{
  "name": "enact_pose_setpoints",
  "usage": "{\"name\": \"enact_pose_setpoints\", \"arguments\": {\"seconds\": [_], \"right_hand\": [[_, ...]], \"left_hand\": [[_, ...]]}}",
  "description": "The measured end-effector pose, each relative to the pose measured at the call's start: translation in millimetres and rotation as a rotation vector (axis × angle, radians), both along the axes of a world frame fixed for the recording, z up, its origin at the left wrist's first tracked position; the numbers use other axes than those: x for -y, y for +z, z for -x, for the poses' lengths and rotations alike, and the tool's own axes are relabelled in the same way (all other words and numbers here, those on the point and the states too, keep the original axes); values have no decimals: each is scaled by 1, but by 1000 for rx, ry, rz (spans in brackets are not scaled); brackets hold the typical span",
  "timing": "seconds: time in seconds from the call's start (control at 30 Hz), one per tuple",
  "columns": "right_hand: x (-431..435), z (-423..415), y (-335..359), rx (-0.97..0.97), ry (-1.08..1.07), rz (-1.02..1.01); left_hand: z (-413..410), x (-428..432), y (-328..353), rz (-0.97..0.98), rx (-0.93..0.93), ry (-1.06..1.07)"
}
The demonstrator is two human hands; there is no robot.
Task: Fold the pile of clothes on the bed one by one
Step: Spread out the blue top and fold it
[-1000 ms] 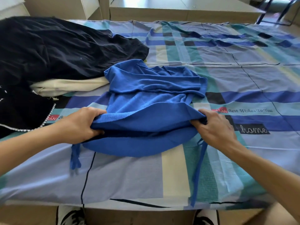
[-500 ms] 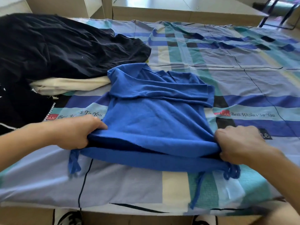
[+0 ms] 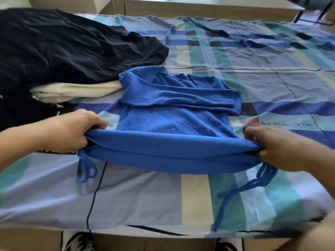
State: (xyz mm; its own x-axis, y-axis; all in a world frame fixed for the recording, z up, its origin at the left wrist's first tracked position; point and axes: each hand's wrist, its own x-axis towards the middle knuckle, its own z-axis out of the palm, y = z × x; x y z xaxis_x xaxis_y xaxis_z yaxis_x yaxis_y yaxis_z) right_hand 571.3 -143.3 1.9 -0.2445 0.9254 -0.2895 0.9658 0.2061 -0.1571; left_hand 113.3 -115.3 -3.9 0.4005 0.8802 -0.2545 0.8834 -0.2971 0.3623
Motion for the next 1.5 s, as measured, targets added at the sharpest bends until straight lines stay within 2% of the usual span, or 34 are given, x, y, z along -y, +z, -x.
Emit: {"name": "enact_pose_setpoints", "arguments": {"seconds": [0.07,0.17,0.23,0.3,0.4,0.53,0.6,0.7,0.8,0.87,0.9,0.97,1.0,1.1,1.2,1.27,1.37,1.5], "right_hand": [[-3,-3,-9,-109,-61,79],[-5,-3,-14,-405,-131,69],[-3,-3,-8,-543,-145,100],[0,-7,0,-573,-145,134],[4,-17,8,-467,-78,95],[7,-35,7,-178,-25,135],[8,-31,7,-11,13,204],[8,-23,2,176,19,274],[6,-15,-2,333,26,103],[3,-14,-3,299,78,-47],[3,-12,-3,184,125,-46],[8,-1,1,-100,191,99],[12,7,2,-165,204,161],[18,25,-12,-2,279,124],[12,31,-19,103,331,80],[8,23,-18,62,355,189],[9,8,-16,171,368,308],[14,9,-15,257,244,285]], "left_hand": [[-2,1,-4,72,74,76],[-1,0,-8,309,234,159],[2,2,-3,333,298,163],[9,0,2,344,343,177],[29,-5,8,333,297,172],[34,1,5,177,22,52],[24,10,-2,232,-87,-55],[10,20,-16,209,-270,-289],[-3,26,-22,175,-394,-359],[-12,29,-23,76,-470,-378],[-18,31,-22,17,-472,-384],[-29,35,-20,-37,-373,-410],[-33,37,-20,-40,-311,-440],[-45,42,-21,37,-177,-501],[-52,42,-23,147,-161,-535],[-51,43,-25,187,-198,-544],[-53,48,-23,201,-281,-534],[-63,57,-25,71,-479,-506]]}}
